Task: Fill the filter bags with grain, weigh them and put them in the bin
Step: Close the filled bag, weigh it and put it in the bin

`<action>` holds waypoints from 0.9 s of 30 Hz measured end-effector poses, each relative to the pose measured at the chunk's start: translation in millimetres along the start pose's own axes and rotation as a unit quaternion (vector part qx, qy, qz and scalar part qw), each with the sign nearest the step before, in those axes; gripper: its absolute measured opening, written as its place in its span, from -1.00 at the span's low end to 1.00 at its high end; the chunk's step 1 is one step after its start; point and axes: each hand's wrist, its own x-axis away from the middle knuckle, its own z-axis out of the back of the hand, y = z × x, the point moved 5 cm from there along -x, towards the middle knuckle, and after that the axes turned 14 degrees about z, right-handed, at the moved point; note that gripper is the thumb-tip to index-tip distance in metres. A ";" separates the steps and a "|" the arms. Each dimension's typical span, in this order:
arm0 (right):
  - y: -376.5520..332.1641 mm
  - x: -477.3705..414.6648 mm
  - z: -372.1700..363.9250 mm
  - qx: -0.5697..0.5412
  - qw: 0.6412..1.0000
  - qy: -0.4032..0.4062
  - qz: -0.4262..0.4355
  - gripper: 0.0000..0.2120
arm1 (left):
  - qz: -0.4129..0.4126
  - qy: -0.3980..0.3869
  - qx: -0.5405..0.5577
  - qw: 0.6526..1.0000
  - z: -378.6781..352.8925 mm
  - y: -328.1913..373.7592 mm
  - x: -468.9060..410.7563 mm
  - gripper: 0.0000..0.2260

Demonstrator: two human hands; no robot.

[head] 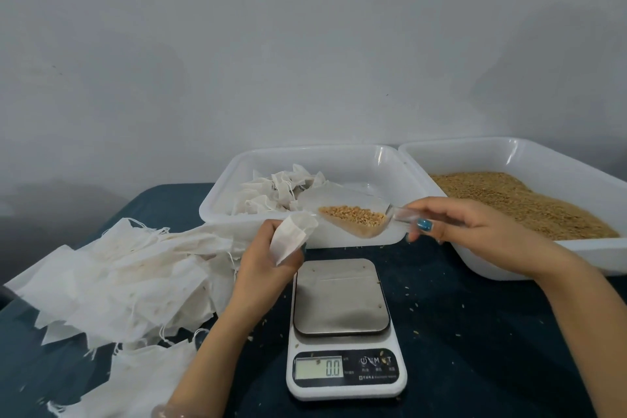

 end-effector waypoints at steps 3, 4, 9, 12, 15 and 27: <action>4.8 1.9 2.4 0.034 0.999 -0.011 -0.012 -0.70 | -0.006 0.018 -0.020 1.000 1.7 0.9 -0.4 -0.71; 6.0 1.6 3.5 0.044 0.999 -0.012 -0.014 -0.71 | -0.008 0.026 -0.025 0.999 2.4 1.3 -0.4 -0.71; 2.2 -7.2 3.5 0.153 0.987 -0.044 -0.003 -0.71 | -0.025 0.035 -0.041 0.998 4.1 2.4 1.2 -0.70; -6.4 -11.9 6.9 0.202 0.977 -0.065 0.011 -0.68 | -0.015 0.030 -0.080 0.996 2.0 0.5 2.3 -0.70; -12.0 -15.7 12.2 0.257 0.963 -0.077 0.025 -0.69 | -0.018 0.017 -0.117 0.993 -1.7 2.2 4.2 -0.70; -25.4 -32.6 25.8 0.396 0.912 -0.072 0.075 -0.63 | -0.042 -0.034 -0.200 0.978 -11.2 8.2 12.4 -0.73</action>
